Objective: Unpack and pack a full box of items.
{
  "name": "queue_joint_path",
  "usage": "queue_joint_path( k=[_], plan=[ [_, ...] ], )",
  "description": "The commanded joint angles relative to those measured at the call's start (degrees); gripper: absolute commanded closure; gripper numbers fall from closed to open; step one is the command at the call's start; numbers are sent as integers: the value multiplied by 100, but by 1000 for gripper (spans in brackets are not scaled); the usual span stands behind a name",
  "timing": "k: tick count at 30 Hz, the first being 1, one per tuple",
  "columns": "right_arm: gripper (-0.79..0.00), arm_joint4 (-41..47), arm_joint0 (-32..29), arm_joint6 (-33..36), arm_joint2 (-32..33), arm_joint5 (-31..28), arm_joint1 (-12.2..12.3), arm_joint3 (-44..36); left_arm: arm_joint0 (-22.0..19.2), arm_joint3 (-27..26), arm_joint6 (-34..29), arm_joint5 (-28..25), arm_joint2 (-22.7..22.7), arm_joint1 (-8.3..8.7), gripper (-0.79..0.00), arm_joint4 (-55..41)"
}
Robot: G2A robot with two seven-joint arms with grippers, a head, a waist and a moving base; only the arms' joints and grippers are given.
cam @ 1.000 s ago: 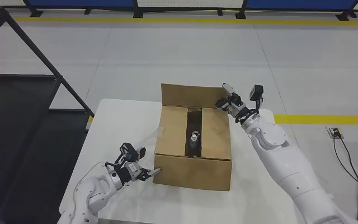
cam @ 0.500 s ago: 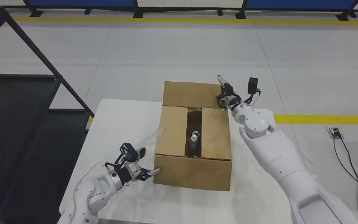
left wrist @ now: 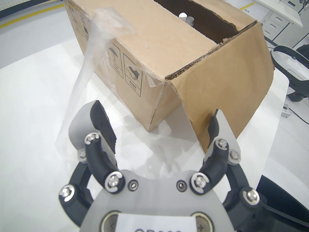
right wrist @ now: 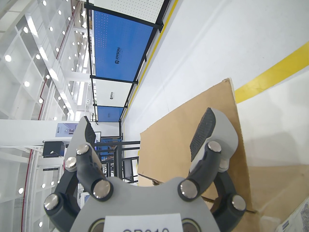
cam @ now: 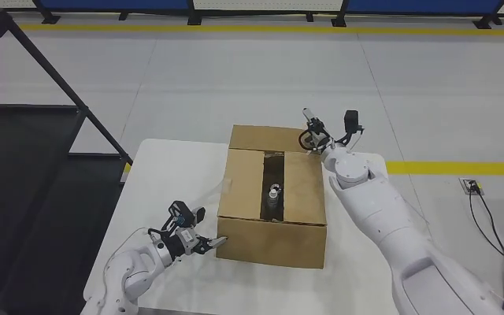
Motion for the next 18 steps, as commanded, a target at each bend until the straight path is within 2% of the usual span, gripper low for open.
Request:
queue_joint_path(
  k=[1,18],
  plan=[
    [-785,2,13,17,20,-15,-40,84,0,0,0,0,0,0,-785,0],
    [-785,-69,104,131,281,-103,-225,532,0,0,0,0,0,0,-785,0]
  ],
)
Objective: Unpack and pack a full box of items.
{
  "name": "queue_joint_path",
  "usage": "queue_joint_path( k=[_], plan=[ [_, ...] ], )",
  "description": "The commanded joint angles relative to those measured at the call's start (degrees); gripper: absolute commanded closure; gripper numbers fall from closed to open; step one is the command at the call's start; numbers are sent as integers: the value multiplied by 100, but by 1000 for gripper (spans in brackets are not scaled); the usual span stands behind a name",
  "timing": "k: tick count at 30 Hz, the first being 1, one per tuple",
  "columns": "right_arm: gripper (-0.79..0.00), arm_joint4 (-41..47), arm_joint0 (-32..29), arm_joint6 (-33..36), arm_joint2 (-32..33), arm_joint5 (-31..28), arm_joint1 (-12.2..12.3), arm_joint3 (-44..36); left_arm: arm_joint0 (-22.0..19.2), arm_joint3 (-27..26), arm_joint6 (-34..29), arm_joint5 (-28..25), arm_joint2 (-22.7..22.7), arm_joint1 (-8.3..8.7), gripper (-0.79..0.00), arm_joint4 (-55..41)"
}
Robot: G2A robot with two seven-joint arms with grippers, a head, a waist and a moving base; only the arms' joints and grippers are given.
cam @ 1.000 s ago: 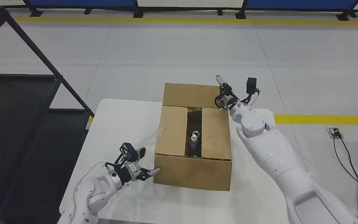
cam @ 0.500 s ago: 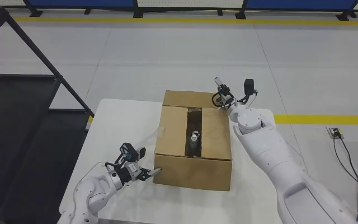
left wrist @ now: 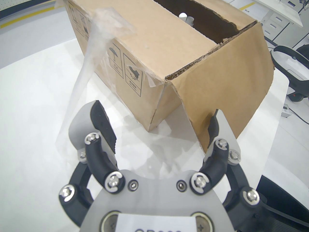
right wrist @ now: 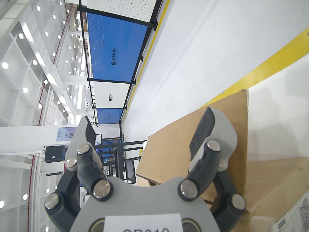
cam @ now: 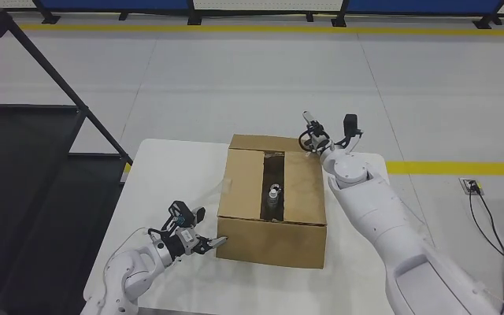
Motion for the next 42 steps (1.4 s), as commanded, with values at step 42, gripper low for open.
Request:
queue_joint_path(
  k=[42],
  plan=[
    [-785,-1274,-742,1842,400,-1269,335,-1978,152,-233,275,236,-148,24,-785,-299]
  ],
)
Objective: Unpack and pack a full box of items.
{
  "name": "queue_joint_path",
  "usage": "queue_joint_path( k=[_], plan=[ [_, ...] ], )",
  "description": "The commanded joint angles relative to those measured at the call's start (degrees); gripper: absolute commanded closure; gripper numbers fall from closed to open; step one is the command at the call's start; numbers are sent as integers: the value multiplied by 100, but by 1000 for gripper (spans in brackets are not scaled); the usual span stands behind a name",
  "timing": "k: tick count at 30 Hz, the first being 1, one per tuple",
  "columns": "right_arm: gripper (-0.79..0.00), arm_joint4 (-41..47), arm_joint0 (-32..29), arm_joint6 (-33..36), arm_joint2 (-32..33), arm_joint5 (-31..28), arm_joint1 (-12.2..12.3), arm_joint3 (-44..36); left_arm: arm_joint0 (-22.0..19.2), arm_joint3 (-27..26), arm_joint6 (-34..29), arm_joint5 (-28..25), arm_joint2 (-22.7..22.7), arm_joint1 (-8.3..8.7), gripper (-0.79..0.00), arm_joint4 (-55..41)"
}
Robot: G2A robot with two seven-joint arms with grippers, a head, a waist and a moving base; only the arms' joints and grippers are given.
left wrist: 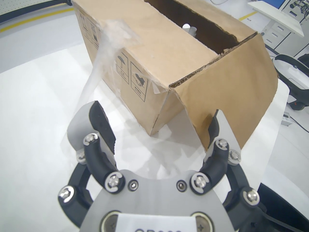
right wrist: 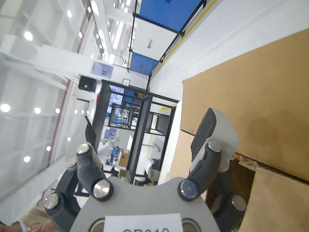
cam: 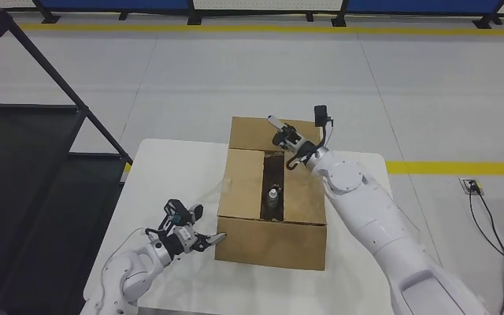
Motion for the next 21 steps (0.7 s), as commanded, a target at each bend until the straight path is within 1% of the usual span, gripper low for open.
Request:
queue_joint_path(
  k=[1,5,8,12,14,15,18,21],
  plan=[
    [-785,-284,-22,218,-56,226,20,-162,76,-86,119,-16,-99,17,-785,-137],
    [-785,-718,-22,685,-226,698,12,-432,254,-256,281,-22,-388,63,-785,-424],
    [-785,-959,15,847,-342,1020,-26,-507,407,-379,371,19,-610,98,-785,-563],
    [-785,-1049,33,954,-318,995,-34,-519,555,-468,435,73,-812,133,-785,-694],
    [-785,-1036,25,1134,-278,1003,-22,-523,586,-486,439,89,-858,145,-785,-727],
    [-785,-1052,38,1297,-264,1058,-10,-502,592,-486,436,99,-870,151,-785,-739],
    [-785,-1107,30,1377,-172,1109,29,-474,596,-490,429,108,-865,162,-785,-760],
    [-785,-1090,9,1626,-94,1257,62,-402,587,-491,433,114,-824,168,-785,-747]
  ],
)
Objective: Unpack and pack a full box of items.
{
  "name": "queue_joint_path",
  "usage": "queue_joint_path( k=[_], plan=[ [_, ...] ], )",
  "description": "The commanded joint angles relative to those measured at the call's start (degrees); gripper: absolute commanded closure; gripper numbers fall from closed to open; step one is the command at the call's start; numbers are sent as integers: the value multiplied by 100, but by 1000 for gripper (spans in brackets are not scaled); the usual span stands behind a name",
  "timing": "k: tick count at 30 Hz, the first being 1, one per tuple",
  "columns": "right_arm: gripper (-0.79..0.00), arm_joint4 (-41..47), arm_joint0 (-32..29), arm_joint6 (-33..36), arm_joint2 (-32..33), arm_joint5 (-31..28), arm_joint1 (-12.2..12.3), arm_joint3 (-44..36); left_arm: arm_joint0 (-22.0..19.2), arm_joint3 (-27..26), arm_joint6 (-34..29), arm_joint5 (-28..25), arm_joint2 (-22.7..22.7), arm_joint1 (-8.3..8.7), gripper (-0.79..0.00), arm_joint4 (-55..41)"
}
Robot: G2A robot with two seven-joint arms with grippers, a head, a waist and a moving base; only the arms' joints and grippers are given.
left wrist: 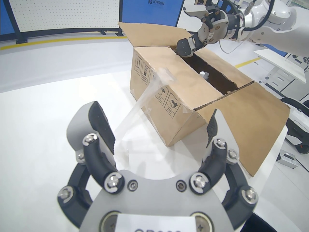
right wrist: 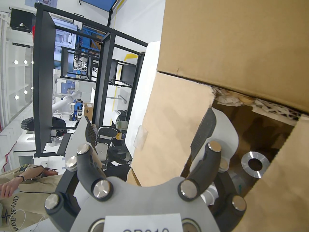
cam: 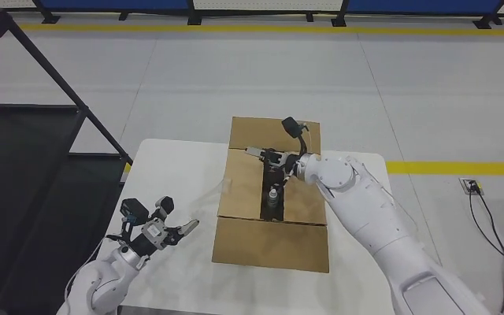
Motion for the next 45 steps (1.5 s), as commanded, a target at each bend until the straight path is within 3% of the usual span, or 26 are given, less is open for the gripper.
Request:
queue_joint_path(
  k=[1,7,19,25,34,40,45],
  plan=[
    [-785,32,-20,216,18,102,5,23,-10,6,10,2,31,4,-785,12],
    [-785,188,10,615,-21,255,-70,196,-38,44,55,-4,84,20,-785,22],
    [-785,1425,328,1603,242,-610,-281,881,56,-20,183,-51,192,45,-785,-25],
    [-785,1631,475,1572,191,-568,-429,759,115,-288,91,35,312,52,-785,74],
    [-785,1533,722,1181,-256,-395,-822,619,167,-810,123,1362,766,-21,-785,822],
    [-785,1624,869,1117,-420,-511,-1059,863,14,-803,66,2095,1026,-98,-785,629],
    [-785,1678,961,1262,-511,-663,-1217,1083,-86,-769,105,2415,1070,-149,-785,149]
  ],
)
